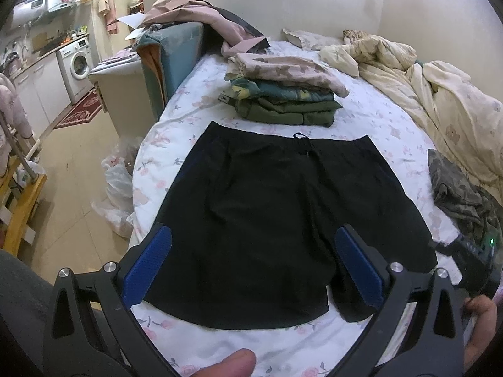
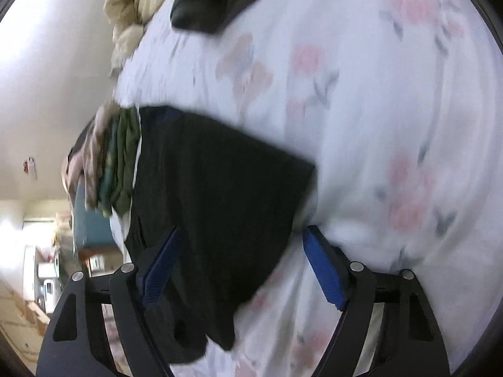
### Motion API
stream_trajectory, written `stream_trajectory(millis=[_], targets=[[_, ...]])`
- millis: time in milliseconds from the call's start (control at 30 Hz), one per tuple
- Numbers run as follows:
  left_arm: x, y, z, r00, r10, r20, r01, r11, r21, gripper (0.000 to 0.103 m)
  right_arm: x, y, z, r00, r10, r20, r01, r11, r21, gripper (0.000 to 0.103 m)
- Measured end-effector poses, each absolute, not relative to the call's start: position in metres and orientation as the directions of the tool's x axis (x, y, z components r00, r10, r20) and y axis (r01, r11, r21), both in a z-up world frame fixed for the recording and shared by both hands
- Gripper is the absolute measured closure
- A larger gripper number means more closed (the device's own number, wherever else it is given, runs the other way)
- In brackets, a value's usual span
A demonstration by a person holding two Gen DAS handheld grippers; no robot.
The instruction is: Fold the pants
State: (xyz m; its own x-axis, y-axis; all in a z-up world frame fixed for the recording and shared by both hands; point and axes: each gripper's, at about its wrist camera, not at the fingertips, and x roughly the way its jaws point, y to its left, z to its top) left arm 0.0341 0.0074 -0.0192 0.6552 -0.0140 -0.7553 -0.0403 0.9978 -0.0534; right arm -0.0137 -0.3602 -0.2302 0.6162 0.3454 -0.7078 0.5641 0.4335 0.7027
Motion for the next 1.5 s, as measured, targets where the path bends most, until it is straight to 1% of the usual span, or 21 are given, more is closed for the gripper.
stream_trajectory(millis=[100,133,167,200,233,333,433,567,633,667,733,867,967,1000,1033,1100,1167,1200,1233,1300,1500], targets=[[0.041,0.003,-0.026,0.626,-0.014,-0.78,-0.03,0.999,-0.042,0.0,-0.009,-0.366,-0.234,0.637,0.333,-0.695,0.558,0.423,0.714,0.029],[0.043,0.001,-0.028,0.615,-0.011,-0.789,-0.027,0.999,-0.034,0.0,-0.008,-0.369,-0.234,0.649,0.331,-0.685,0.553,0.413,0.724,0.039],[0.049,-0.002,-0.031,0.59,-0.009,-0.807,-0.021,0.999,-0.026,0.0,-0.005,-0.373,-0.235,0.654,0.321,-0.685,0.553,0.414,0.723,0.067],[0.055,-0.004,-0.033,0.57,-0.014,-0.821,-0.013,1.0,-0.026,0.0,-0.004,-0.375,-0.236,0.648,0.321,-0.691,0.557,0.418,0.717,0.084],[0.062,-0.007,-0.033,0.558,-0.017,-0.83,-0.001,1.0,-0.021,0.0,-0.004,-0.374,-0.236,0.651,0.324,-0.686,0.554,0.414,0.722,0.098],[0.085,-0.021,-0.031,0.537,-0.004,-0.844,0.032,0.999,0.016,0.0,-0.006,-0.366,-0.213,0.694,0.302,-0.654,0.502,0.448,0.74,0.097],[0.122,-0.041,-0.03,0.504,-0.039,-0.863,0.074,0.997,-0.002,0.0,-0.006,-0.357,-0.188,0.731,0.32,-0.603,0.431,0.469,0.771,0.098],[0.183,-0.097,-0.03,0.447,-0.057,-0.893,0.176,0.984,0.025,0.001,-0.008,-0.348,-0.156,0.75,0.305,-0.587,0.365,0.549,0.752,0.098],[0.215,-0.13,-0.04,0.325,-0.099,-0.94,0.231,0.973,-0.023,0.001,-0.007,-0.339,-0.143,0.757,0.289,-0.586,0.337,0.595,0.73,0.098],[0.231,-0.149,-0.047,0.23,-0.124,-0.965,0.253,0.965,-0.064,0.001,-0.007,-0.333,-0.137,0.755,0.285,-0.591,0.316,0.631,0.709,0.098],[0.25,-0.182,-0.047,0.182,-0.173,-0.968,0.271,0.955,-0.12,0.004,-0.004,-0.32,-0.126,0.747,0.298,-0.594,0.264,0.688,0.677,0.098],[0.283,-0.254,-0.056,0.215,-0.12,-0.969,0.374,0.927,-0.032,0.004,0.004,-0.301,-0.125,0.722,0.334,-0.606,0.207,0.732,0.649,0.098],[0.313,-0.291,-0.093,0.129,-0.088,-0.988,0.425,0.905,-0.025,0.004,0.008,-0.29,-0.132,0.69,0.362,-0.626,0.187,0.747,0.638,0.098],[0.321,-0.301,-0.107,0.095,-0.072,-0.993,0.45,0.893,-0.022,0.007,0.012,-0.284,-0.135,0.667,0.378,-0.642,0.177,0.756,0.63,0.098],[0.327,-0.31,-0.119,0.065,-0.054,-0.996,0.463,0.886,-0.018,0.015,0.013,-0.28,-0.137,0.652,0.389,-0.65,0.175,0.758,0.629,0.098],[0.334,-0.322,-0.139,0.037,-0.014,-0.999,0.48,0.877,0.006,0.026,0.018,-0.268,-0.14,0.616,0.414,-0.669,0.147,0.775,0.615,0.098],[0.336,-0.328,-0.147,0.085,0.078,-0.993,0.513,0.851,0.11,0.031,0.02,-0.252,-0.138,0.596,0.412,-0.69,0.104,0.812,0.574,0.098],[0.336,-0.328,-0.149,0.093,0.091,-0.991,0.528,0.84,0.127,0.046,0.019,-0.247,-0.137,0.591,0.421,-0.689,0.086,0.816,0.572,0.098],[0.336,-0.326,-0.149,0.084,0.092,-0.992,0.542,0.831,0.123,0.074,0.019,-0.241,-0.136,0.584,0.436,-0.685,0.063,0.817,0.573,0.098],[0.337,-0.315,-0.143,0.09,0.107,-0.99,0.549,0.824,0.139,0.1,0.019,-0.234,-0.135,0.579,0.452,-0.679,0.037,0.817,0.576,0.098],[0.335,-0.263,-0.085,0.151,0.025,-0.988,0.572,0.813,0.108,0.103,0.016,-0.208,-0.113,0.589,0.524,-0.615,-0.106,0.805,0.584,0.098]])
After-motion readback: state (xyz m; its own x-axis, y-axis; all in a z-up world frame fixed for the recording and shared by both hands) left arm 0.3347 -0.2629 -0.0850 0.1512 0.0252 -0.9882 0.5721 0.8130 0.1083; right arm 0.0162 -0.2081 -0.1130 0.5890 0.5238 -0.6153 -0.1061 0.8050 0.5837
